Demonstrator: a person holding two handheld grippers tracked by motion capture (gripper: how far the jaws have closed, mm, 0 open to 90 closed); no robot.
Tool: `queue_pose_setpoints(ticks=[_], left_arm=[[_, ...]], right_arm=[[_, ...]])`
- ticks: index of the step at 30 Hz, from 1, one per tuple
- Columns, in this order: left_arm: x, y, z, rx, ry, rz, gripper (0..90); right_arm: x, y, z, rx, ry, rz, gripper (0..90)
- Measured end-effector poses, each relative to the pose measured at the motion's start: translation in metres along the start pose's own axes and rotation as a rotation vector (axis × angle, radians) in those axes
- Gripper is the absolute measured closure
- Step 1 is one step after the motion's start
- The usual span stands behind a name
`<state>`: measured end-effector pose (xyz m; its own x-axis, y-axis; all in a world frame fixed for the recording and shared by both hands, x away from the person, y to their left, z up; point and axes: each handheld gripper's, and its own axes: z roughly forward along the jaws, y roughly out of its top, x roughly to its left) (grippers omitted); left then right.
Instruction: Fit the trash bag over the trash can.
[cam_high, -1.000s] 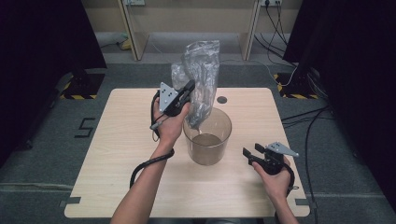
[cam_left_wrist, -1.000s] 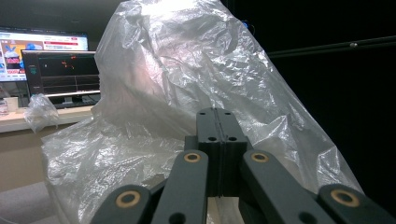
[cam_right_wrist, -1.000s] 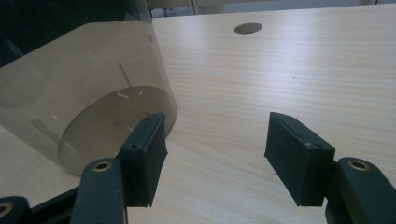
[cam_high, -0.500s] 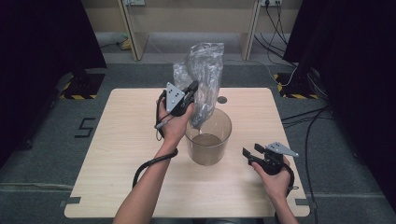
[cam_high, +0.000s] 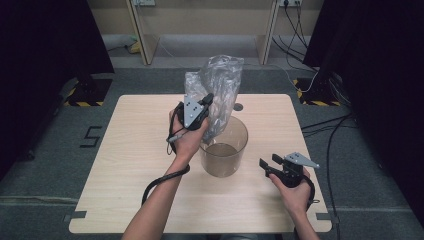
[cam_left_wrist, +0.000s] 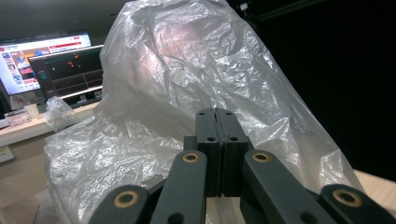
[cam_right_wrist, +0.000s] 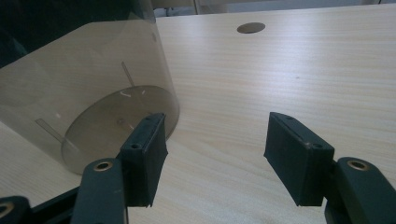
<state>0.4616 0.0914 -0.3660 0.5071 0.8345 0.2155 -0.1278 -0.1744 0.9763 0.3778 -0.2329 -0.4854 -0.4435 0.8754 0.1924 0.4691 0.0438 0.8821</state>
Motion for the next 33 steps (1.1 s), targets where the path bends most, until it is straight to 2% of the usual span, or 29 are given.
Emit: queue_pose_setpoints(ticks=[9, 16, 25, 33], left_arm=[[-0.007, -0.008, -0.015, 0.024, -0.004, 0.031, 87.7], [-0.013, -0.008, -0.025, 0.049, -0.053, 0.056, 87.4], [-0.022, -0.013, -0.040, 0.067, -0.092, 0.073, 87.7], [-0.031, -0.021, -0.051, 0.085, -0.133, 0.070, 87.3]], right_arm=[[0.001, 0.000, 0.001, 0.001, 0.002, 0.001, 38.7], [0.001, 0.000, 0.000, 0.001, 0.001, 0.001, 38.7], [0.001, 0.000, 0.001, 0.002, 0.001, 0.000, 38.7], [0.002, 0.000, 0.001, 0.004, 0.002, -0.001, 38.7]])
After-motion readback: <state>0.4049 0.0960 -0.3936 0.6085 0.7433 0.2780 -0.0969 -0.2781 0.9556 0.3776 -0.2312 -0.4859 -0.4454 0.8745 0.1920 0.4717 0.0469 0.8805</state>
